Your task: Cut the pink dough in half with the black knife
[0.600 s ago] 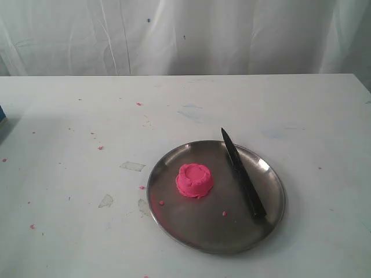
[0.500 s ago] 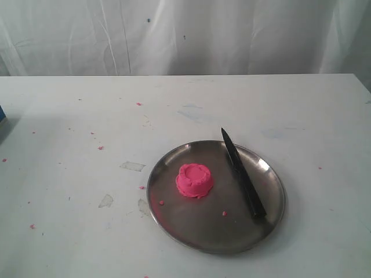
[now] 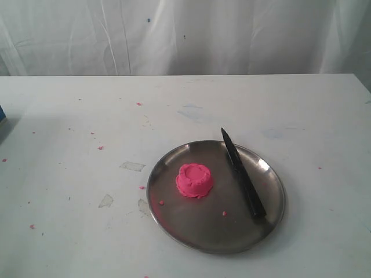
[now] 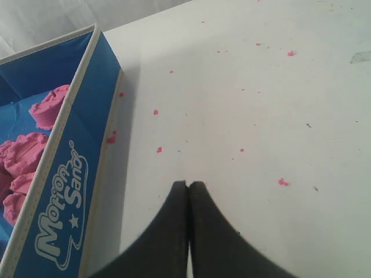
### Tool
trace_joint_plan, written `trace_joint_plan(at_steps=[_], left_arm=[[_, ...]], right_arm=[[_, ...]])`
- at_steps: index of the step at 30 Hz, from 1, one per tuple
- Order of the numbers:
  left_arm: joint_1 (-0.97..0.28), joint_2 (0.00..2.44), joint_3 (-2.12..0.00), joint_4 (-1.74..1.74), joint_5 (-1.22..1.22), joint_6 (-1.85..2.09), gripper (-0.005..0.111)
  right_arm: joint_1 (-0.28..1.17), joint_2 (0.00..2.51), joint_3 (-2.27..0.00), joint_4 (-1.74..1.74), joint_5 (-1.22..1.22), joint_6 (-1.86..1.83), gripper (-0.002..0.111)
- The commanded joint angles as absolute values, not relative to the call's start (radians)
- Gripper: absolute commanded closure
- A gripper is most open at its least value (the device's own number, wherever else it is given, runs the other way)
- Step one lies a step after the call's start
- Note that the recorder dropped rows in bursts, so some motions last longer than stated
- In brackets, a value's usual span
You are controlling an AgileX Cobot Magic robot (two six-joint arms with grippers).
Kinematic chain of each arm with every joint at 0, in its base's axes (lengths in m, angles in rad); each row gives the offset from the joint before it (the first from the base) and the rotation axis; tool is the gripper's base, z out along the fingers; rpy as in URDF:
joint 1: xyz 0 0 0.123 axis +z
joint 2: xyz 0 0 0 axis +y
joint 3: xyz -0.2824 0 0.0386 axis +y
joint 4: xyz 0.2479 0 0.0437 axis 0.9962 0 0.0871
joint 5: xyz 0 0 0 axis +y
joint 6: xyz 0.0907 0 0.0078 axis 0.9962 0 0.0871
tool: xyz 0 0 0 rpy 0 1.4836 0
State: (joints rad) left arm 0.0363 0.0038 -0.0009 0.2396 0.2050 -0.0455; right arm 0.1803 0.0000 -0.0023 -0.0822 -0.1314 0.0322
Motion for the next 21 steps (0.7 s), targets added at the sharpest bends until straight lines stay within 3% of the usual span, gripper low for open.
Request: trace_joint_plan(at_steps=[1, 4, 6, 13, 21], left_arm=[[0.035, 0.000, 0.000, 0.241, 0.207, -0.048, 0.107], [0.035, 0.000, 0.000, 0.241, 0.207, -0.048, 0.107], [0.035, 0.000, 0.000, 0.241, 0.207, -0.048, 0.107], [0.035, 0.000, 0.000, 0.241, 0.207, -0.048, 0.107], [0.035, 0.000, 0.000, 0.241, 0.207, -0.048, 0.107]], right_arm=[[0.169, 0.000, 0.000, -0.069, -0.551, 0.223, 0.108], [0.169, 0.000, 0.000, -0.033, -0.692, 0.259, 0.108], [0.169, 0.000, -0.017, -0.039, -0.664, 0.259, 0.108], [0.169, 0.032, -0.213, -0.167, 0.174, 0.252, 0.108], [0.171, 0.253, -0.283, -0.160, 0.250, 0.254, 0.108]])
